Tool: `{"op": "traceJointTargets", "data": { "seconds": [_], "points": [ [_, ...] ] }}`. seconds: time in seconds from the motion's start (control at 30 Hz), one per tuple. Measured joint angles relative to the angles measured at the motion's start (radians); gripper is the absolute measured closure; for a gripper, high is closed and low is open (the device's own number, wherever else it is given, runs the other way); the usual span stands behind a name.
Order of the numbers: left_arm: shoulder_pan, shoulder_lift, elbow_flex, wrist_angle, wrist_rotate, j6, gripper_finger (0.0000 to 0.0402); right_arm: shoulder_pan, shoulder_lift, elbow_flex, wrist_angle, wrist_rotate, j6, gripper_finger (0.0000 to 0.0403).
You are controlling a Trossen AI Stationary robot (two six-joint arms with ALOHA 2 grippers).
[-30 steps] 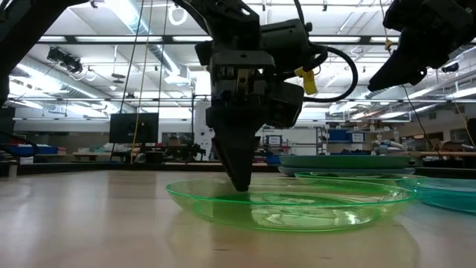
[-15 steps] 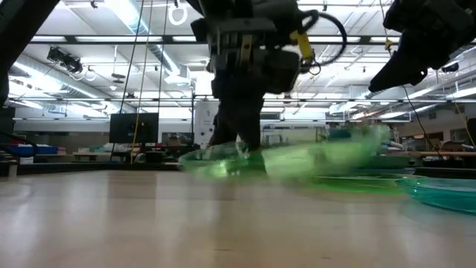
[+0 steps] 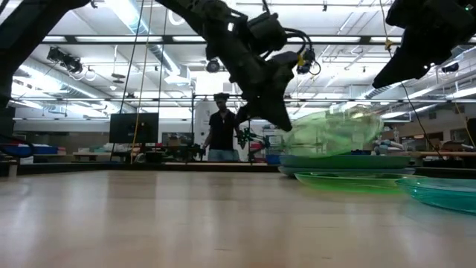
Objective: Stack plastic plates
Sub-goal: Stack the bottom green transparent plate on the blue transparent plate
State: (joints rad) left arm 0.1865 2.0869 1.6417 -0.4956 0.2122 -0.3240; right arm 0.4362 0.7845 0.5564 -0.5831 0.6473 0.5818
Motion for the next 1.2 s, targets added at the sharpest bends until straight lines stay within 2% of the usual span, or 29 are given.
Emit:
{"op": "traceJointTargets", "data": {
  "seconds": [0.13, 0.37, 0.47, 0.63, 0.87, 1.2],
  "points": [
    [0.054, 0.001, 0.000, 0.143, -0.032, -0.064, 0.0393, -0.001, 0.000, 0.000, -0.008, 0.036, 0.006, 0.0264],
    [0.113, 0.010, 0.000, 0.351, -0.165, -0.085, 0.0397, -0.023, 0.000, 0.000, -0.008, 0.125, -0.007, 0.0264],
    [0.124, 0.038, 0.002, 0.438, -0.218, -0.138, 0.0397, -0.034, 0.000, 0.000, -0.006, 0.154, -0.009, 0.0264],
    [0.134, 0.108, 0.001, 0.527, -0.246, -0.226, 0.0398, -0.041, 0.004, 0.000, 0.022, 0.171, -0.014, 0.0264],
    [0.129, 0.140, 0.001, 0.527, -0.266, -0.274, 0.0397, -0.042, 0.007, 0.000, 0.029, 0.164, -0.016, 0.0264],
    [0.090, 0.140, 0.001, 0.506, -0.264, -0.233, 0.0357, -0.042, 0.007, 0.000, 0.029, 0.163, -0.017, 0.0264]
  ]
}}
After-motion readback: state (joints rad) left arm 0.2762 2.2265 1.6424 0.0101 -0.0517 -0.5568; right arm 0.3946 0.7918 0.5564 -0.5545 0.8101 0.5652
